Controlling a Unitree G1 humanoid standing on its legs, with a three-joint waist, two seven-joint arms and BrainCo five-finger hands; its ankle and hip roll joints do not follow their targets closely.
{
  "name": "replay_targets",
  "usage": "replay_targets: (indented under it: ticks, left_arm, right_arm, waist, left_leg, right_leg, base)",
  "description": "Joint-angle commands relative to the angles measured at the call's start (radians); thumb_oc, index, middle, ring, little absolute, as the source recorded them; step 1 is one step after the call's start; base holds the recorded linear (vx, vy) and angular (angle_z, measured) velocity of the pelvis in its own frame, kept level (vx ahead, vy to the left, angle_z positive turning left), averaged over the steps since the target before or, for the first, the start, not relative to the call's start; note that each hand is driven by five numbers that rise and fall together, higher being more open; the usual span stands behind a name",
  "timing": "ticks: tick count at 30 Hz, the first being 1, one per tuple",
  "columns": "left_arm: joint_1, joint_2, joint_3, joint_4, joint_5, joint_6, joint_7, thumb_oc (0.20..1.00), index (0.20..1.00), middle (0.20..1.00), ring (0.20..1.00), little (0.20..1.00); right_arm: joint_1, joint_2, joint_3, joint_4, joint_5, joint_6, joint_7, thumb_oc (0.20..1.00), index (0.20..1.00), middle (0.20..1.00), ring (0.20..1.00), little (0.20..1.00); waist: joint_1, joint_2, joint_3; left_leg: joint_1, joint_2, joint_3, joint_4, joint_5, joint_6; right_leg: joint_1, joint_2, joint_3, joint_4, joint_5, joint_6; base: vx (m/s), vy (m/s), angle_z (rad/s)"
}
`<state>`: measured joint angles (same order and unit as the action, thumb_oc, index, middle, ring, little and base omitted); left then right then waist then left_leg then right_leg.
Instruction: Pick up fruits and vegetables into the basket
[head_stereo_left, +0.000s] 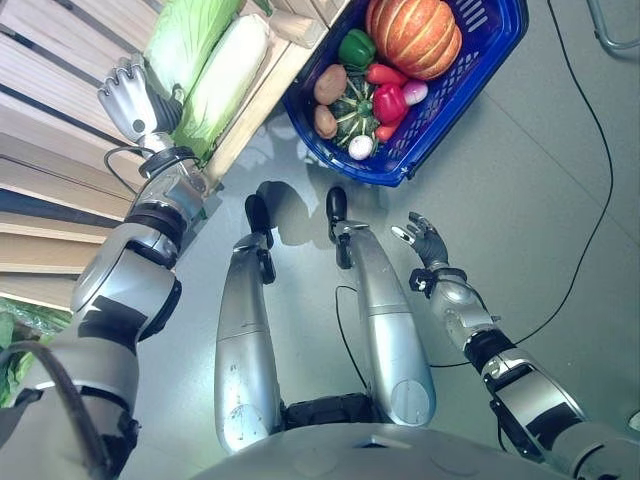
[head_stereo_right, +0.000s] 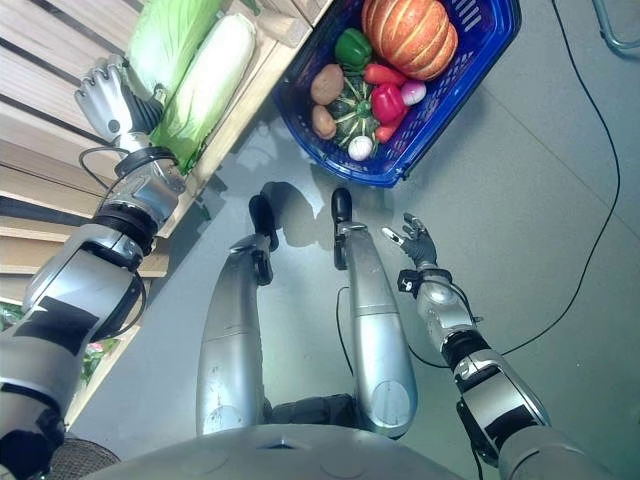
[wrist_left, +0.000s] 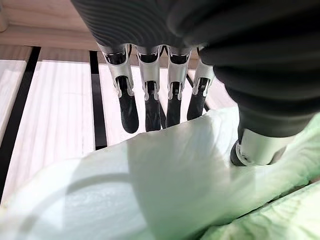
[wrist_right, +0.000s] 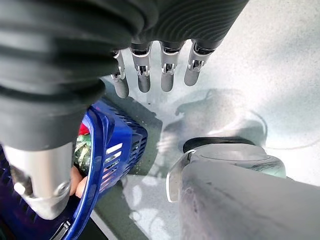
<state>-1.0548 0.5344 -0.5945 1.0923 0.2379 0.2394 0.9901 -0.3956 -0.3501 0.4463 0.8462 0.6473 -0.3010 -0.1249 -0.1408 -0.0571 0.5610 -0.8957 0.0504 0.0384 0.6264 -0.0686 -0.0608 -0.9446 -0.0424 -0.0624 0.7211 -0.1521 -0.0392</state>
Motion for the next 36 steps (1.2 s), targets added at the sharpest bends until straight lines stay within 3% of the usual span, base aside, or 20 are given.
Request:
replay_targets:
  ticks: [1, 3, 5, 6, 7, 8, 9, 15, 19, 22, 25, 29, 36]
  left_arm:
    - [-0.002, 0.032, 0.02, 0.045, -0.012, 0.05, -0.017, 0.36, 0.36, 0.36, 0.36, 0.36]
    - [-0.002, 0.032, 0.022, 0.045, -0.018, 0.054, -0.008, 0.291, 0.291, 0.291, 0.291, 0.291]
    - [-0.002, 0.035, 0.027, 0.044, -0.022, 0.043, 0.001, 0.369, 0.369, 0.369, 0.369, 0.369]
    - [-0.003, 0.035, 0.03, 0.046, -0.02, 0.033, 0.006, 0.476, 0.476, 0.476, 0.476, 0.476]
    - [-0.005, 0.037, 0.031, 0.045, -0.022, 0.028, 0.01, 0.68, 0.68, 0.68, 0.68, 0.68]
    - [0.0, 0.034, 0.038, 0.035, -0.018, 0.028, 0.014, 0.947, 0.947, 0.947, 0.947, 0.947]
    - [0.004, 0.033, 0.043, 0.031, -0.015, 0.022, 0.021, 1.0, 1.0, 1.0, 1.0, 1.0]
    - [0.009, 0.033, 0.058, 0.009, -0.007, -0.018, 0.076, 1.0, 1.0, 1.0, 1.0, 1.0]
    - [0.01, 0.04, 0.092, -0.025, 0.031, -0.093, 0.186, 1.0, 1.0, 1.0, 1.0, 1.0]
    - [0.023, 0.037, 0.126, -0.047, 0.048, -0.187, 0.262, 1.0, 1.0, 1.0, 1.0, 1.0]
    - [0.036, 0.026, 0.158, -0.078, 0.099, -0.228, 0.296, 1.0, 1.0, 1.0, 1.0, 1.0]
    - [0.038, 0.024, 0.153, -0.076, 0.092, -0.215, 0.256, 1.0, 1.0, 1.0, 1.0, 1.0]
    - [0.032, 0.028, 0.119, -0.03, 0.046, -0.137, 0.176, 1.0, 1.0, 1.0, 1.0, 1.0]
  right_arm:
    - [0.103, -0.02, -0.007, -0.083, 0.019, -0.035, -0.005, 1.0, 1.0, 1.0, 1.0, 1.0]
    - [0.105, -0.019, -0.006, -0.096, 0.017, -0.032, -0.008, 1.0, 1.0, 1.0, 1.0, 1.0]
    - [0.103, -0.019, -0.003, -0.095, 0.018, -0.034, -0.007, 1.0, 1.0, 1.0, 1.0, 1.0]
    - [0.103, -0.017, -0.003, -0.091, 0.017, -0.036, -0.004, 1.0, 1.0, 1.0, 1.0, 1.0]
    - [0.105, -0.018, -0.004, -0.09, 0.018, -0.038, 0.0, 1.0, 1.0, 1.0, 1.0, 1.0]
    - [0.109, -0.016, -0.003, -0.091, 0.016, -0.039, -0.002, 1.0, 1.0, 1.0, 1.0, 1.0]
    - [0.11, -0.013, -0.003, -0.094, 0.013, -0.036, -0.005, 1.0, 1.0, 1.0, 1.0, 1.0]
    - [0.107, -0.006, -0.001, -0.097, 0.016, -0.032, -0.01, 1.0, 1.0, 1.0, 1.0, 1.0]
    - [0.119, 0.0, -0.003, -0.097, 0.018, -0.036, -0.009, 1.0, 1.0, 1.0, 1.0, 1.0]
    - [0.128, 0.006, -0.002, -0.092, 0.017, -0.043, -0.008, 1.0, 1.0, 1.0, 1.0, 1.0]
    - [0.134, 0.014, -0.006, -0.089, 0.015, -0.042, -0.007, 1.0, 1.0, 1.0, 1.0, 1.0]
    - [0.128, 0.015, -0.007, -0.096, 0.014, -0.027, -0.014, 1.0, 1.0, 1.0, 1.0, 1.0]
    - [0.127, 0.013, -0.007, -0.1, 0.01, -0.023, -0.009, 1.0, 1.0, 1.0, 1.0, 1.0]
  waist:
    - [-0.007, -0.012, -0.041]
    - [-0.007, -0.014, -0.041]
    - [-0.006, -0.014, -0.041]
    - [-0.005, -0.014, -0.041]
    - [-0.005, -0.015, -0.041]
    - [-0.004, -0.014, -0.041]
    - [-0.003, -0.015, -0.041]
    - [0.003, -0.016, -0.041]
    - [0.006, -0.017, -0.041]
    - [0.011, -0.015, -0.041]
    - [0.015, -0.017, -0.041]
    - [0.016, -0.016, -0.041]
    - [0.009, -0.02, -0.041]
  left_leg:
    - [-0.043, -0.058, 0.076, 0.038, -0.064, 0.041]
    - [-0.05, -0.056, 0.078, 0.037, -0.062, 0.043]
    - [-0.056, -0.055, 0.077, 0.034, -0.06, 0.044]
    - [-0.058, -0.055, 0.076, 0.034, -0.059, 0.043]
    - [-0.059, -0.055, 0.076, 0.034, -0.059, 0.042]
    - [-0.058, -0.057, 0.073, 0.032, -0.059, 0.041]
    - [-0.057, -0.058, 0.072, 0.031, -0.059, 0.041]
    - [-0.046, -0.059, 0.07, 0.019, -0.055, 0.04]
    - [-0.038, -0.058, 0.069, 0.017, -0.057, 0.04]
    - [-0.035, -0.058, 0.067, 0.02, -0.059, 0.039]
    - [-0.027, -0.06, 0.063, 0.018, -0.061, 0.038]
    - [-0.021, -0.059, 0.065, 0.013, -0.059, 0.038]
    - [-0.024, -0.052, 0.072, 0.014, -0.06, 0.039]
  right_leg:
    - [0.008, 0.036, 0.007, -0.048, 0.046, 0.066]
    - [0.0, 0.035, 0.006, -0.047, 0.047, 0.066]
    - [-0.008, 0.035, 0.005, -0.045, 0.047, 0.065]
    - [-0.01, 0.036, 0.005, -0.045, 0.047, 0.066]
    - [-0.011, 0.036, 0.004, -0.043, 0.047, 0.067]
    - [-0.011, 0.036, 0.003, -0.042, 0.047, 0.068]
    - [-0.01, 0.035, 0.003, -0.044, 0.047, 0.068]
    - [0.002, 0.036, 0.0, -0.058, 0.051, 0.068]
    - [0.013, 0.034, -0.003, -0.064, 0.049, 0.068]
    - [0.017, 0.034, -0.006, -0.062, 0.048, 0.067]
    - [0.024, 0.033, -0.01, -0.062, 0.047, 0.068]
    - [0.03, 0.034, -0.01, -0.068, 0.047, 0.067]
    - [0.028, 0.032, -0.01, -0.07, 0.05, 0.068]
  base:
    - [0.0, 0.0, 0.0]
    - [0.0, 0.0, 0.0]
    - [0.0, 0.0, 0.0]
    - [0.0, 0.0, 0.0]
    - [0.0, 0.0, 0.0]
    - [0.0, 0.0, 0.0]
    - [0.0, 0.0, 0.0]
    - [0.0, -0.008, -0.01]
    - [0.0, -0.009, 0.0]
    - [0.0, -0.016, 0.02]
    - [0.01, -0.021, 0.01]
    - [0.0, 0.002, 0.01]
    - [0.0, 0.003, -0.01]
